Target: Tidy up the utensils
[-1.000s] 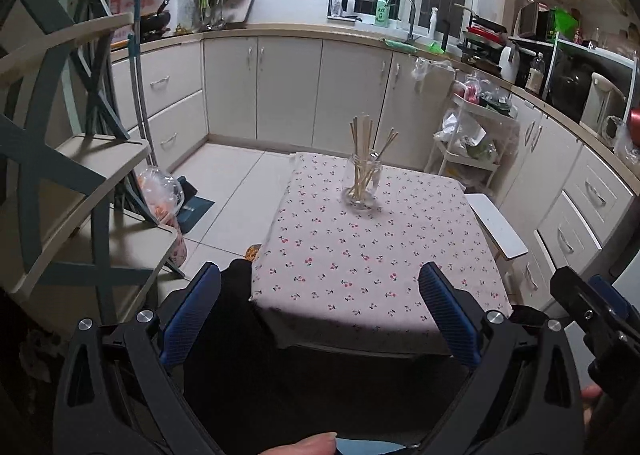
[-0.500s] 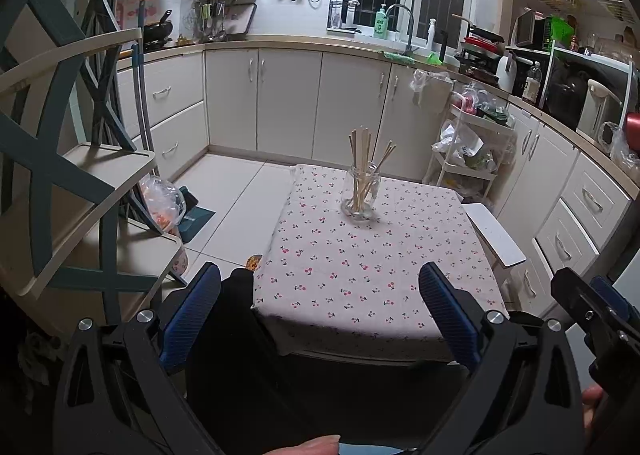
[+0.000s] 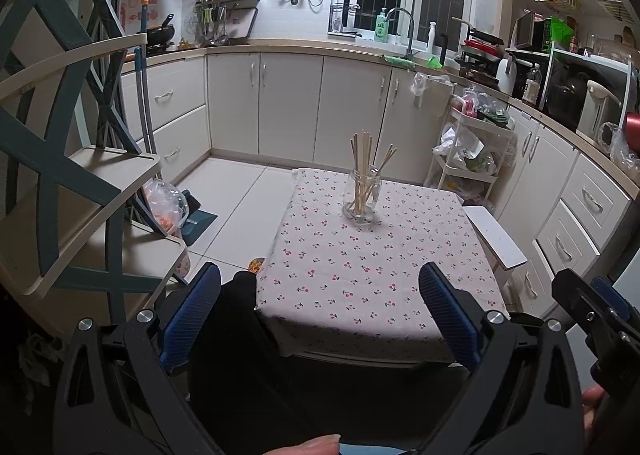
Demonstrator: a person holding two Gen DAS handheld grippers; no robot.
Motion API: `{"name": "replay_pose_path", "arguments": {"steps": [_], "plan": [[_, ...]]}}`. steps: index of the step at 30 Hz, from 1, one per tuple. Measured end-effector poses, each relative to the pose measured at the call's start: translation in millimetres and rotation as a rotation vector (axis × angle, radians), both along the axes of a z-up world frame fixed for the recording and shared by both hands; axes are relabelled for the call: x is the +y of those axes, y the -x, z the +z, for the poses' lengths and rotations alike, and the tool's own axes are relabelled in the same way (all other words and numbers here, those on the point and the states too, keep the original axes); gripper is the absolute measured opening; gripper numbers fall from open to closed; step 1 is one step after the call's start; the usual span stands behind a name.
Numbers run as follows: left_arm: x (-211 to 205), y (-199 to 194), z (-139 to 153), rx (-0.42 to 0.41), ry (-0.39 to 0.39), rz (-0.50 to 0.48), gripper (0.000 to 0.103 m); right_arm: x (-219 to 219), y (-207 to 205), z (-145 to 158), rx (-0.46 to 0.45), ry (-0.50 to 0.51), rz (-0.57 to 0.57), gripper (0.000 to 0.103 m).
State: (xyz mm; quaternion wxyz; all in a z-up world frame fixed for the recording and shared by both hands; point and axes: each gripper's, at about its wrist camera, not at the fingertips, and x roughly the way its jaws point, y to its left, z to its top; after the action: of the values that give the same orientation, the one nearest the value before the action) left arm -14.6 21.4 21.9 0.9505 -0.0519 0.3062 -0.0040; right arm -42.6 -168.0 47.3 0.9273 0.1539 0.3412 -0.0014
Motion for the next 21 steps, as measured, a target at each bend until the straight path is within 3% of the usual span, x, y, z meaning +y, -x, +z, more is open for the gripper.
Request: {"name": "replay_pose_path", "arguments": {"steps": [21], "plan": [[2.2,9.2,6.2,-0.034,-0.008,0.018,0.095,2.2,4.1,6.0,-0.009,-0.001,-0.002,0.096]]}}
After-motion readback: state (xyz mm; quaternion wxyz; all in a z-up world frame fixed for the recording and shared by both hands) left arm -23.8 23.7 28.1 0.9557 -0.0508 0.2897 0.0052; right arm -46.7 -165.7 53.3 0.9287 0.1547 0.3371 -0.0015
